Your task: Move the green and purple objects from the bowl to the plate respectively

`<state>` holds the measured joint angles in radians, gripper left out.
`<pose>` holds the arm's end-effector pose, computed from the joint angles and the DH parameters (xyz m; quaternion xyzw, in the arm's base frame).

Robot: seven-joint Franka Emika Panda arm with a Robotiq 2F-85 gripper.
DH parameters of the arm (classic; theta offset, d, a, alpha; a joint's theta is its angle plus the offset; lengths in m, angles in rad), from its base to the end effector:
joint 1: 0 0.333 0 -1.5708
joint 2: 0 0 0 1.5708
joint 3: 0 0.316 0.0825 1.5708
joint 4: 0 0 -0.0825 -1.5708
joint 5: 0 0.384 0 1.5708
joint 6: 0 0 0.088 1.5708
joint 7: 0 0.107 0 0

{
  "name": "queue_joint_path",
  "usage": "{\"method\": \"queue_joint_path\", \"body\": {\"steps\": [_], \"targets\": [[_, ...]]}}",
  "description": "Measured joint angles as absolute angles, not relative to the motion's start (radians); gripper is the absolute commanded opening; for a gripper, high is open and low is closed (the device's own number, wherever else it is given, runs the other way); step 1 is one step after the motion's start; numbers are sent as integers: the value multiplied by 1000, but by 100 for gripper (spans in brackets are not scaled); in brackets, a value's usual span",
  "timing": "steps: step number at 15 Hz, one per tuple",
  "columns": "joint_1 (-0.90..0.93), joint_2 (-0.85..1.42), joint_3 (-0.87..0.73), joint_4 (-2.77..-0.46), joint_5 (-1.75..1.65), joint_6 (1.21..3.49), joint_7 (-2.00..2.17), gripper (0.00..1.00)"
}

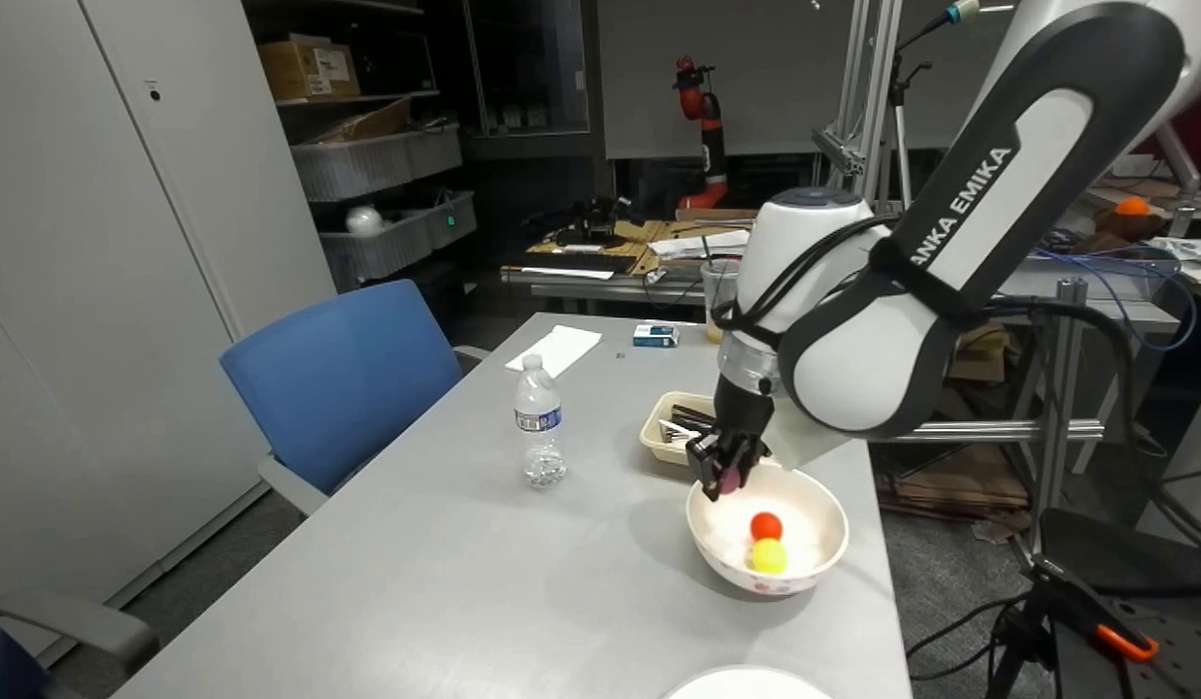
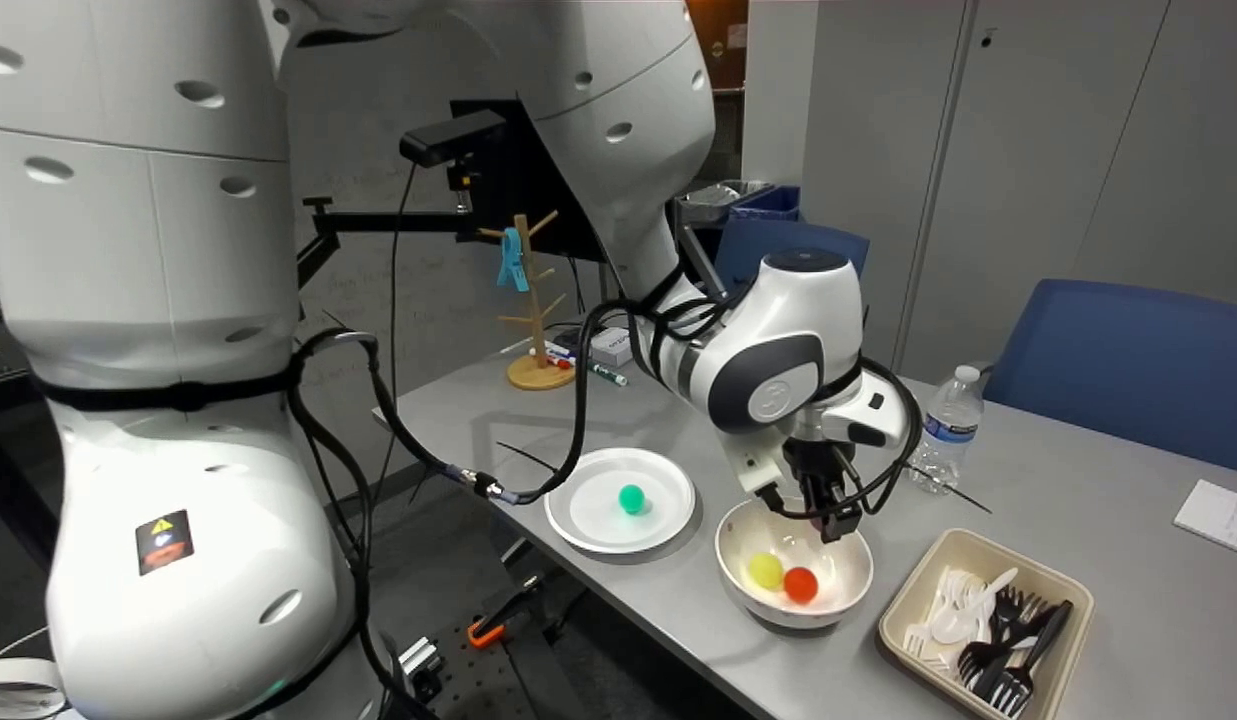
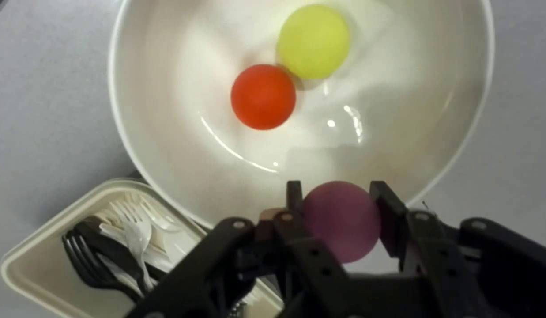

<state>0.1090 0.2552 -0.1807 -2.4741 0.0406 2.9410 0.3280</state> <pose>0.4964 -0.0408 0.2153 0.9713 -0.2111 0.1092 0.0021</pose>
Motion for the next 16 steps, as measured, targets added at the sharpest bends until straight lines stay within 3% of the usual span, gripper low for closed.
{"method": "queue_joint_path", "body": {"steps": [7, 16], "targets": [[104, 52, -104, -2540, 79, 2861, 308, 17], [136, -40, 56, -2634, 473, 2756, 29, 17]]}}
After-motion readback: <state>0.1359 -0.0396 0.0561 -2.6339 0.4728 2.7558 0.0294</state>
